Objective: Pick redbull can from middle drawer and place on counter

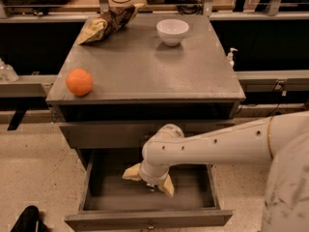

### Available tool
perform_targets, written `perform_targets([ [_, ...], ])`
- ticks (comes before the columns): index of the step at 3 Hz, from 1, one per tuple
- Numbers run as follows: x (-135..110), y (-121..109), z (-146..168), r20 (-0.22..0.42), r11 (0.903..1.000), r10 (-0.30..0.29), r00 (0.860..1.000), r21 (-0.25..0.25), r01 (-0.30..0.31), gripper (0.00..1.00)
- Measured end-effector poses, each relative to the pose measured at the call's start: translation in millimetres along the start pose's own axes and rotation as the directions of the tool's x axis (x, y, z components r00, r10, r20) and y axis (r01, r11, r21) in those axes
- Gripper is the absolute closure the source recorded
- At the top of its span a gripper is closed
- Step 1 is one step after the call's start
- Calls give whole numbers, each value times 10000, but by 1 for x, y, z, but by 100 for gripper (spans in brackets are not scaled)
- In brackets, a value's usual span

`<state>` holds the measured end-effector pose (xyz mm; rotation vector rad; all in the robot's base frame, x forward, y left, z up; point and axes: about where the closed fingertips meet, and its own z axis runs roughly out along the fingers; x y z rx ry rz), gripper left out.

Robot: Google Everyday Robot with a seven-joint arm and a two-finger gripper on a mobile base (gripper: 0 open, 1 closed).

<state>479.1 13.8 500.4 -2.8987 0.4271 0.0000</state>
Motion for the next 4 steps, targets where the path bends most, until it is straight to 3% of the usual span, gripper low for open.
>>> perform_targets([
  [1,4,-2,3,-208,9987,507,9985,-62,-509,0],
  [2,16,3,12,-262,9985,545,9982,69,-544,0],
  [4,50,15,53,-827,9990,120,9965,430,-84,0],
])
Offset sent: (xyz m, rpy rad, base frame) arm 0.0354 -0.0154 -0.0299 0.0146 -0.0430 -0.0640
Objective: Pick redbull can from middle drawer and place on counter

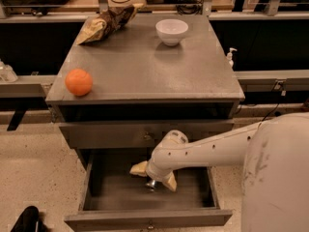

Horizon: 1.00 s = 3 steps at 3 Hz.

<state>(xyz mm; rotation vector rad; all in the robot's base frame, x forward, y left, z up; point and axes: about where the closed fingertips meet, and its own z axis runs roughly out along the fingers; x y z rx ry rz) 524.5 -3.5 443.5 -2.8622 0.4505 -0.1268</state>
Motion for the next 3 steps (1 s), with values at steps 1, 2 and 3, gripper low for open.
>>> perform_targets([
  [1,8,3,24,-350,9995,-223,9991,-216,216,0],
  [2,19,8,46,-608,9984,-197,9980,-538,164,0],
  [3,27,11,65,-727,9972,-143,9972,-739,89,17],
])
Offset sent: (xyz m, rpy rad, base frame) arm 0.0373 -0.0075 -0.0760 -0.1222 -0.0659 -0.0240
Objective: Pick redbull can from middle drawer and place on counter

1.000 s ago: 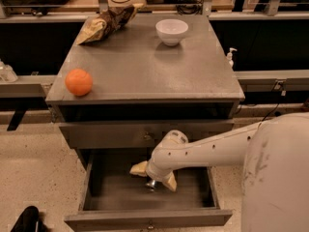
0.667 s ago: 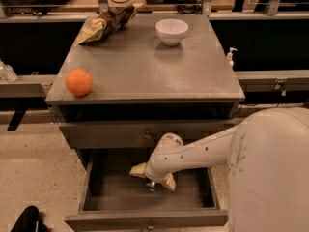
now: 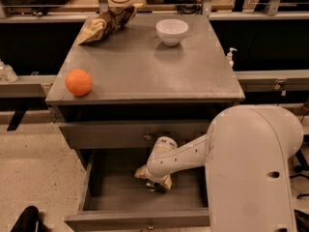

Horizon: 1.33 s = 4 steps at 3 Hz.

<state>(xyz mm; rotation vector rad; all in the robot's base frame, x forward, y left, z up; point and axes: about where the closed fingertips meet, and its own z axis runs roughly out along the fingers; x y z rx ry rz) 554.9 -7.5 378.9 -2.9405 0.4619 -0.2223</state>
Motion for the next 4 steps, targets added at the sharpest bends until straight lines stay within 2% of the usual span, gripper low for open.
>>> perform_targets([
  [2,-3,3,21,114,9999,69,9999,-107,-68,64],
  [3,-7,3,4,10,9983,146,9999,571,-147,87],
  [4,-16,12,-34,-136,9761,444,9989,2138,-404,100],
])
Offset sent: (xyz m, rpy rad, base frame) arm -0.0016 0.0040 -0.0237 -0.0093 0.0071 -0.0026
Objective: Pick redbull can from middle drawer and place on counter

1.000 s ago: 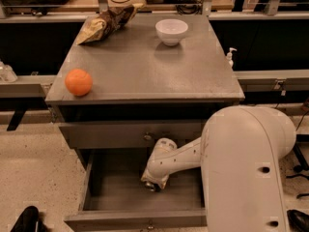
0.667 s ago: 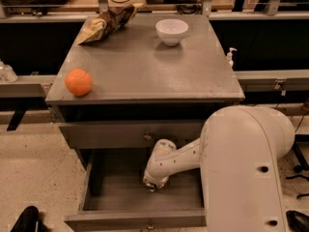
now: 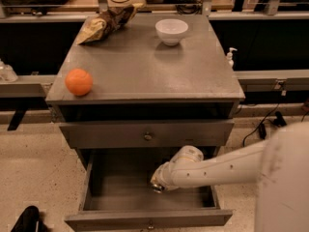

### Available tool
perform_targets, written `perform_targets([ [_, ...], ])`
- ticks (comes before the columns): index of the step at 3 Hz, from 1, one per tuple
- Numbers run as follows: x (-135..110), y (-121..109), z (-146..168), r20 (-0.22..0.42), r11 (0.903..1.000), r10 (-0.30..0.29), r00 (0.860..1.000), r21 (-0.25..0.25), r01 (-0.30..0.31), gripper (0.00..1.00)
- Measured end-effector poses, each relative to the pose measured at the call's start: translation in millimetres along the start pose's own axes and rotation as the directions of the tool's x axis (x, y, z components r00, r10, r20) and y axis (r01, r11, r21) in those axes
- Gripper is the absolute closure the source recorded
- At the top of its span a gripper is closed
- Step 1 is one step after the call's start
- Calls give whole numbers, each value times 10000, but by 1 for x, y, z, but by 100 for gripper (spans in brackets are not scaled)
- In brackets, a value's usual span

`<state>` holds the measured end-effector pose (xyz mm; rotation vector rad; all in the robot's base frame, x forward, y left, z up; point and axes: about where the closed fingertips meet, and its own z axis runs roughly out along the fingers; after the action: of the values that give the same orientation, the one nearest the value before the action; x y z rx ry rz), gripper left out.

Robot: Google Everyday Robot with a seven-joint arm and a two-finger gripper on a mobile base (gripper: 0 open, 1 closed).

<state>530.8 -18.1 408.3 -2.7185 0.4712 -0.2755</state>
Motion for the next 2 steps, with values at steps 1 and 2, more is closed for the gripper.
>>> perform_targets([
  [1,-12,-2,-60,-470,9909,107,9988,1346,-43,100],
  [2,-36,-11,-105,-756,9668,95,9971,2555,101,100],
])
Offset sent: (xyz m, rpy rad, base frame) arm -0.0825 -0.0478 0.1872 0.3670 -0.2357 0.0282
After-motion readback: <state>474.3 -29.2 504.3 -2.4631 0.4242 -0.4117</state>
